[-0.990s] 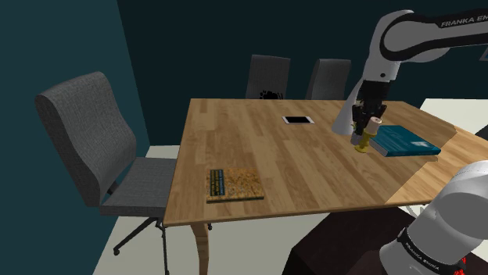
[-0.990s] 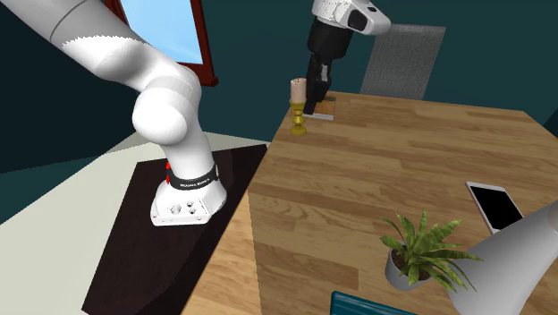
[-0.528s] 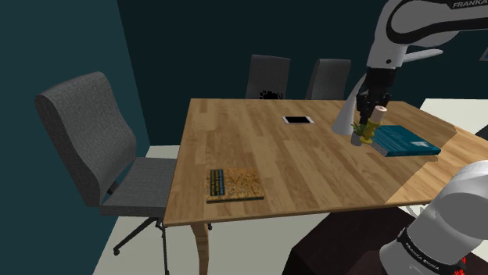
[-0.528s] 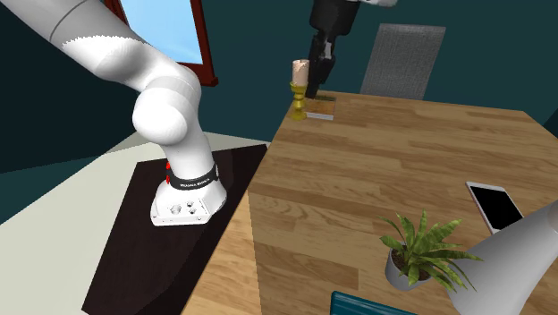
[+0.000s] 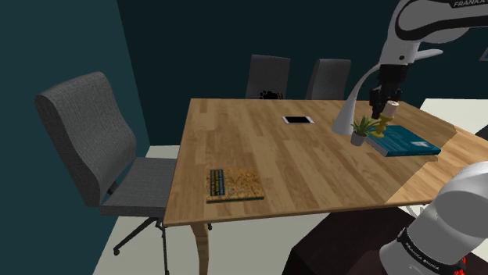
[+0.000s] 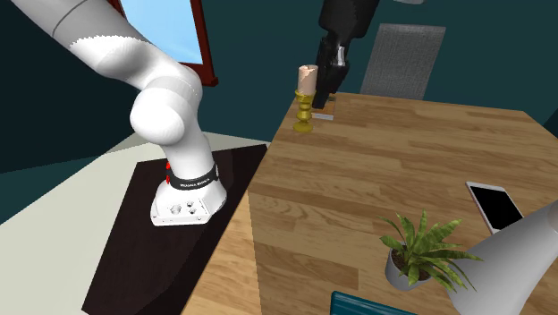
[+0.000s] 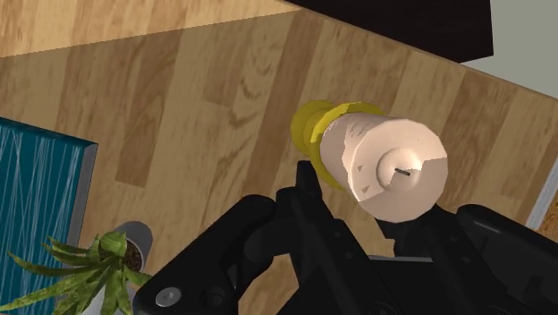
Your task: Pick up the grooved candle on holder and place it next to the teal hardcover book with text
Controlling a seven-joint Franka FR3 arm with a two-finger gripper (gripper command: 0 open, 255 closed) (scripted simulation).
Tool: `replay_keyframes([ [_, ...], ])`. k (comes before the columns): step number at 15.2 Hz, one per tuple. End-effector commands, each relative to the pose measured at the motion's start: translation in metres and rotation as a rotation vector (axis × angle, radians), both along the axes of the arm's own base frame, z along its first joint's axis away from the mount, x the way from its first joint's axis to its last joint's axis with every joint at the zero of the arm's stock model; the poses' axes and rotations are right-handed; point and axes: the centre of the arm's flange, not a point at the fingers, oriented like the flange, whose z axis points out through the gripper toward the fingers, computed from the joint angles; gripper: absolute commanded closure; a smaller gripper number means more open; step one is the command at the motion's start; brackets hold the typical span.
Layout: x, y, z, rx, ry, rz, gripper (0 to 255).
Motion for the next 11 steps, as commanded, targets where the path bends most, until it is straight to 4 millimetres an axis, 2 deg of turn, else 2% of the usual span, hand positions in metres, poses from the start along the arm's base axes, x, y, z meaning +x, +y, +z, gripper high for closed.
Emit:
replay_keyframes([
  [1, -0.006, -0.026, 0.003, 0.000, 0.000, 0.001, 255],
  [11, -0.028, -0.156, 0.005, 0.000, 0.000, 0.001, 255],
])
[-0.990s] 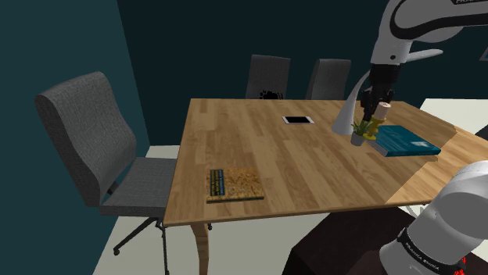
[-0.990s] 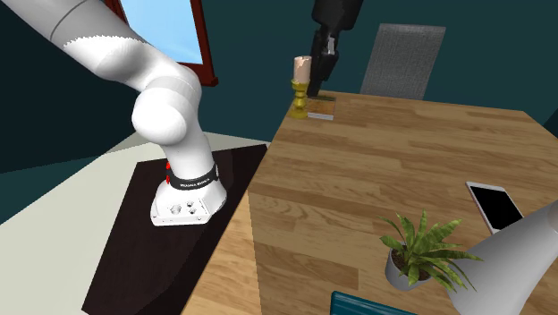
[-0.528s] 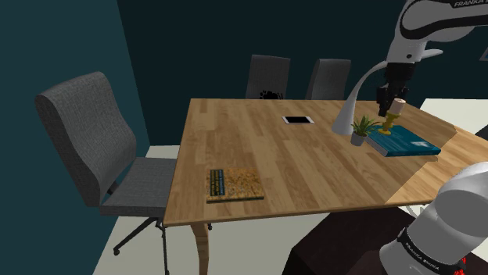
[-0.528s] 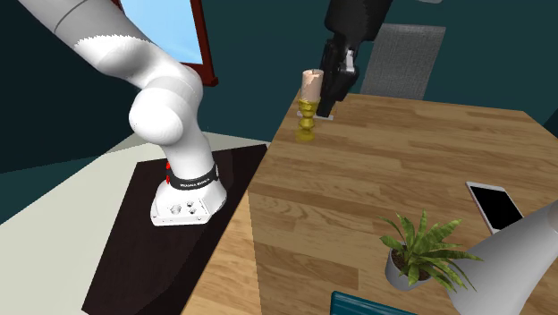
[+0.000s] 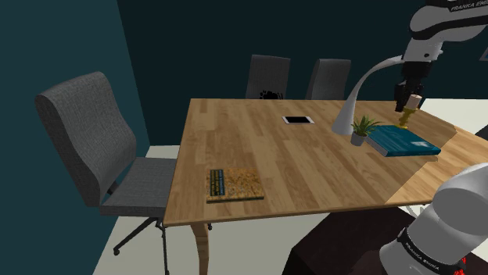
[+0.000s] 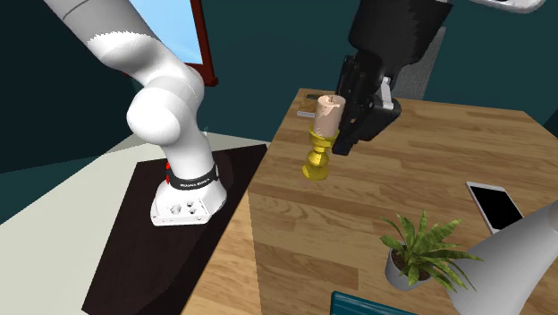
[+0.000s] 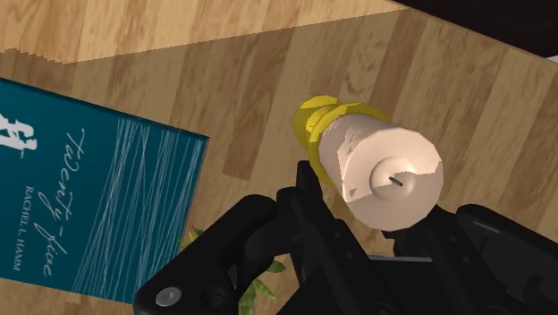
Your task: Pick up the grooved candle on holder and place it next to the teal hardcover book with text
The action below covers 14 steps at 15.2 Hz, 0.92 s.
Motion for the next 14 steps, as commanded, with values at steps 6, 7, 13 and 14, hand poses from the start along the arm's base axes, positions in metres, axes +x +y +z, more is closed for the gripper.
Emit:
replay_keyframes([
  [6, -0.009, -0.057, -0.015, -0.001, 0.000, 0.002, 255],
  [7, -0.009, -0.057, -0.021, -0.001, 0.000, 0.002, 255],
  [13, -0.009, -0.057, -0.052, -0.001, 0.000, 0.002, 255],
  [14, -0.009, -0.057, -0.058, -0.001, 0.000, 0.002, 255],
])
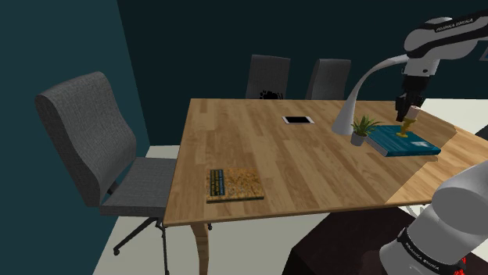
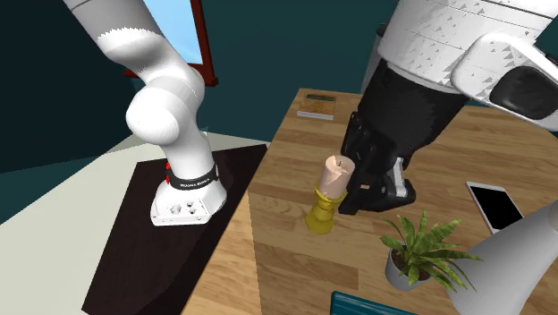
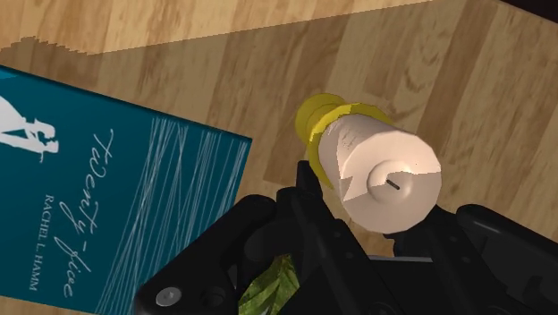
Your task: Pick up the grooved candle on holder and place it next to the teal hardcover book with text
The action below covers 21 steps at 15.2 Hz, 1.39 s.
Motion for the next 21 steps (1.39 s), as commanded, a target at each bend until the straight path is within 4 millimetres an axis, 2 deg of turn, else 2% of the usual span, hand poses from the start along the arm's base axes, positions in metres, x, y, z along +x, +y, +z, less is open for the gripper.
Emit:
replay_keyframes([
  [1, -0.001, 0.000, -0.010, 0.000, 0.000, 0.000, 255],
  [21, -0.001, 0.000, -0.116, 0.000, 0.000, 0.000, 255],
])
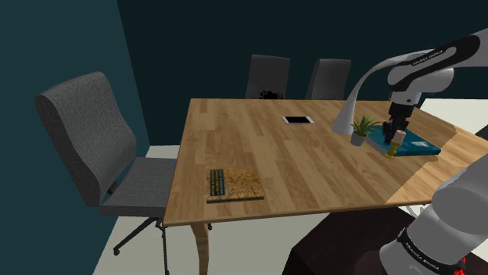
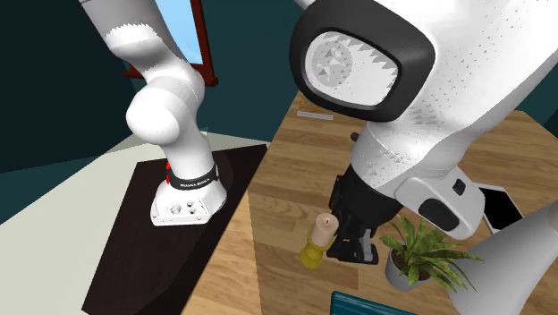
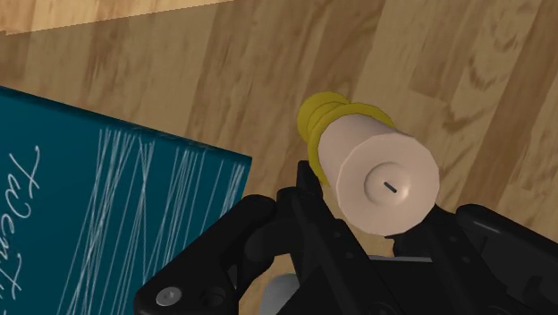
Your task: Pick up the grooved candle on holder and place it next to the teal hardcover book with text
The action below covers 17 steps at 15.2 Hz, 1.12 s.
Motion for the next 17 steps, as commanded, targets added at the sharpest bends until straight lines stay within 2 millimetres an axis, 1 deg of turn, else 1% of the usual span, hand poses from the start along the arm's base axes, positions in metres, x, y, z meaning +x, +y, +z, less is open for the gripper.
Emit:
replay_keyframes([
  [1, 0.000, 0.000, -0.011, -0.001, -0.001, 0.000, 255],
  [3, 0.000, 0.000, -0.022, -0.001, -0.001, 0.000, 255],
  [11, 0.000, 0.000, -0.022, 0.000, 0.000, 0.000, 255],
  [12, 0.000, 0.000, -0.022, 0.000, 0.000, 0.000, 0],
  [17, 0.000, 0.000, -0.022, 0.000, 0.000, 0.000, 0],
])
